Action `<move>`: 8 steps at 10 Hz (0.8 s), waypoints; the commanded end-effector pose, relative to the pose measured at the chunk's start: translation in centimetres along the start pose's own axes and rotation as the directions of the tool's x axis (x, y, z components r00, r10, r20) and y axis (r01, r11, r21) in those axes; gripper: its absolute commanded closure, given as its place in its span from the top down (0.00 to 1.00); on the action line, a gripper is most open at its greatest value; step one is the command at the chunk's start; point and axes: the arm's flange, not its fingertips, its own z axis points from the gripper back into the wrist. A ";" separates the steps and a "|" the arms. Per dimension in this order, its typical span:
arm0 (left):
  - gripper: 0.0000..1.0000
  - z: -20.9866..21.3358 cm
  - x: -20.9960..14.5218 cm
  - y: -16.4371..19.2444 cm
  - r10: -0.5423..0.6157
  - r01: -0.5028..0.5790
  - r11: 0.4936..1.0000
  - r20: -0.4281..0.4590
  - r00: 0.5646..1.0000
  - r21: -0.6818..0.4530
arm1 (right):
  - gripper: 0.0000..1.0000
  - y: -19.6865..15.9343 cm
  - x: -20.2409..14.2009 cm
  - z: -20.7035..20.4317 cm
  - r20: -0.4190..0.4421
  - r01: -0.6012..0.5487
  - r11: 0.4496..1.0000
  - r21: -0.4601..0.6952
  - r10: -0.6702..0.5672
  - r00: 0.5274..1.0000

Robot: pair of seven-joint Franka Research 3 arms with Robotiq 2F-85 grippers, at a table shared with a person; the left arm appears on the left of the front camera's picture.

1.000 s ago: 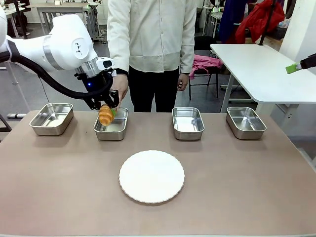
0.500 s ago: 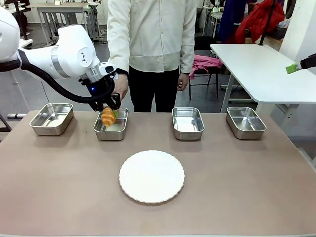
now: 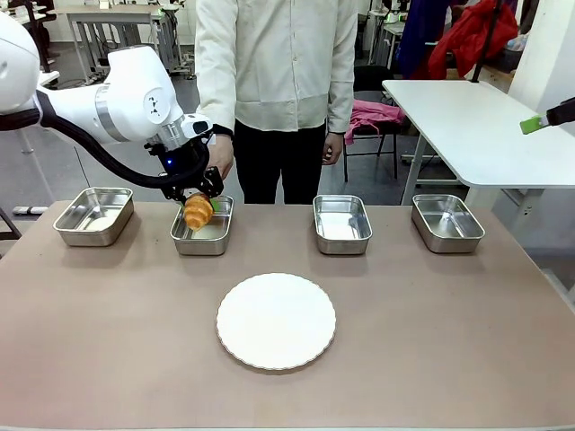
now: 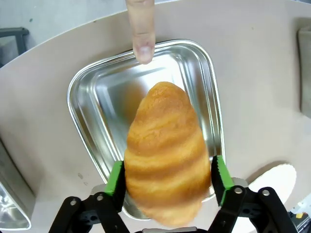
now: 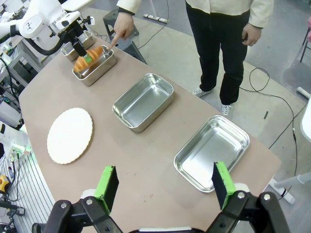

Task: Place the bread in the container.
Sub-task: Place the Butter Roll into the Airtight Container indicated by the human.

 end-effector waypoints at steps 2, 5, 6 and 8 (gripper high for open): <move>0.96 1.0 -0.4 0.0 0.012 -0.012 0.999 -0.009 1.000 -0.040 | 1.00 0.1 0.1 0.1 0.004 -0.012 1.000 0.004 0.012 1.000; 0.96 0.2 0.0 0.0 0.000 0.000 1.000 0.000 1.000 -0.002 | 1.00 0.1 0.1 0.1 0.004 -0.012 1.000 0.004 0.012 1.000; 0.96 0.2 0.0 0.0 0.000 0.000 1.000 0.000 1.000 -0.002 | 1.00 0.1 0.1 0.1 0.004 -0.012 1.000 0.004 0.012 1.000; 0.96 0.2 0.0 0.0 0.000 0.000 1.000 0.000 1.000 -0.002 | 1.00 0.1 0.1 0.1 0.004 -0.012 1.000 0.004 0.012 1.000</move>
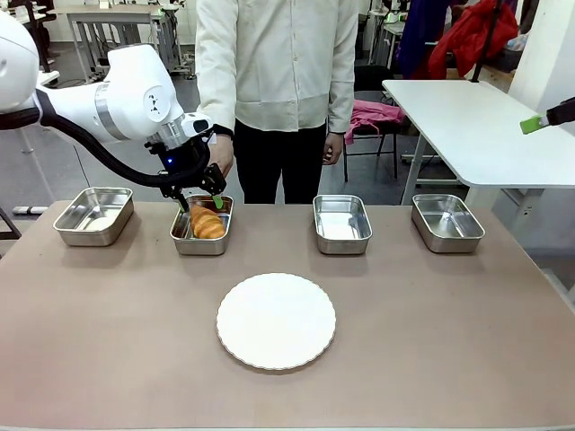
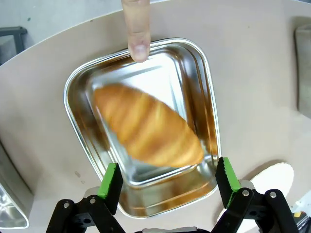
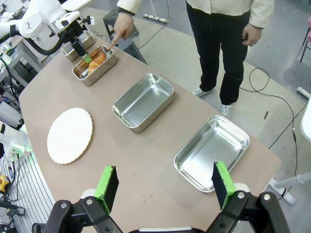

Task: Place the bread in the container.
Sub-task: Place the Butter Roll into the Airtight Container indicated by the human.

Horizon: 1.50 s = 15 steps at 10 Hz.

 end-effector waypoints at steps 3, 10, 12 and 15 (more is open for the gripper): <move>0.96 0.0 0.0 0.0 0.000 0.000 1.000 0.000 1.000 0.000 | 1.00 0.1 0.1 0.1 0.004 -0.012 1.000 0.004 0.012 1.000; 0.96 7.9 -15.7 -0.7 -0.124 0.117 0.992 0.171 0.977 0.052 | 1.00 0.1 0.1 0.1 0.004 -0.012 1.000 0.004 0.012 1.000; 0.96 7.5 -21.0 0.6 -0.105 0.109 0.994 0.268 0.958 0.000 | 1.00 0.1 0.1 0.1 0.004 -0.012 1.000 0.004 0.012 1.000; 0.96 6.8 -24.7 1.1 -0.102 0.108 0.994 0.306 0.947 -0.002 | 1.00 0.1 0.1 0.1 0.004 -0.012 1.000 0.004 0.012 1.000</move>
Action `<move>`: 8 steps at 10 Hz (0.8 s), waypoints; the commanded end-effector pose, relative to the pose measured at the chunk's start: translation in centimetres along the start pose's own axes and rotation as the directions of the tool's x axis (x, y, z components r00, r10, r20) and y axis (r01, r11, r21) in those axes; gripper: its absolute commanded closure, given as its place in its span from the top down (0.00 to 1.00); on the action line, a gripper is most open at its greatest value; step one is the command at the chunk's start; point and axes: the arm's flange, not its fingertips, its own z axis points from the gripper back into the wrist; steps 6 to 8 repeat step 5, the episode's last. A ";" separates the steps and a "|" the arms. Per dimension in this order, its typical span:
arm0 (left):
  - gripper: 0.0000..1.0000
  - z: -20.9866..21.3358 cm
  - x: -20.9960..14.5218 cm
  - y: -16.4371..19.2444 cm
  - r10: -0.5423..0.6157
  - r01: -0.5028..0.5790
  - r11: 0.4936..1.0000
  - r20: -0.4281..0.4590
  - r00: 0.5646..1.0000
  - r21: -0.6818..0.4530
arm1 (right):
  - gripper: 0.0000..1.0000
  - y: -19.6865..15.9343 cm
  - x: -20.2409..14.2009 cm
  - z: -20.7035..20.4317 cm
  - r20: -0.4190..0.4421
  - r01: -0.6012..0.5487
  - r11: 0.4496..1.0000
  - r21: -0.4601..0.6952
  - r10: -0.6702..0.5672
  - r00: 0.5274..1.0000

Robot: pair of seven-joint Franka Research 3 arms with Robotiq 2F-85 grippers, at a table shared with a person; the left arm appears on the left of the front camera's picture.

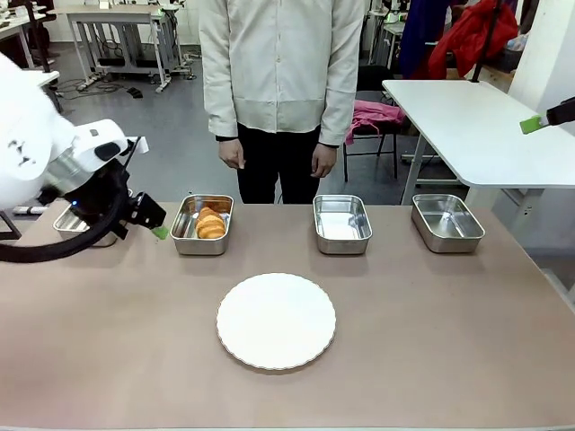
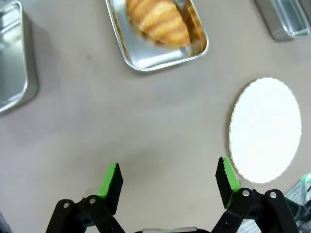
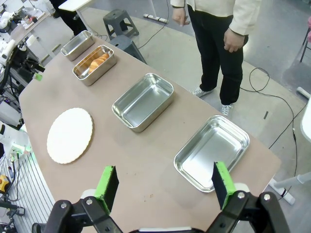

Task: Place the bread in the container.
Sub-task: Place the Butter Roll into the Airtight Container indicated by the human.

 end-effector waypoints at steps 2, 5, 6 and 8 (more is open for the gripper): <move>0.96 -1.0 -0.6 0.3 -0.040 0.042 0.999 -0.110 0.993 0.017 | 1.00 0.1 0.1 0.1 0.005 -0.011 1.000 0.004 0.011 1.000; 0.96 0.0 -0.3 -0.2 -0.011 0.011 1.000 -0.004 1.000 0.000 | 1.00 0.1 0.1 0.1 0.005 -0.011 1.000 0.004 0.011 1.000; 0.96 0.0 -0.3 -0.2 -0.011 0.011 1.000 -0.004 1.000 0.000 | 1.00 0.1 0.1 0.1 0.005 -0.011 1.000 0.004 0.011 1.000; 0.96 0.0 -0.3 -0.2 -0.011 0.011 1.000 -0.004 1.000 0.000 | 1.00 0.1 0.1 0.1 0.005 -0.011 1.000 0.004 0.011 1.000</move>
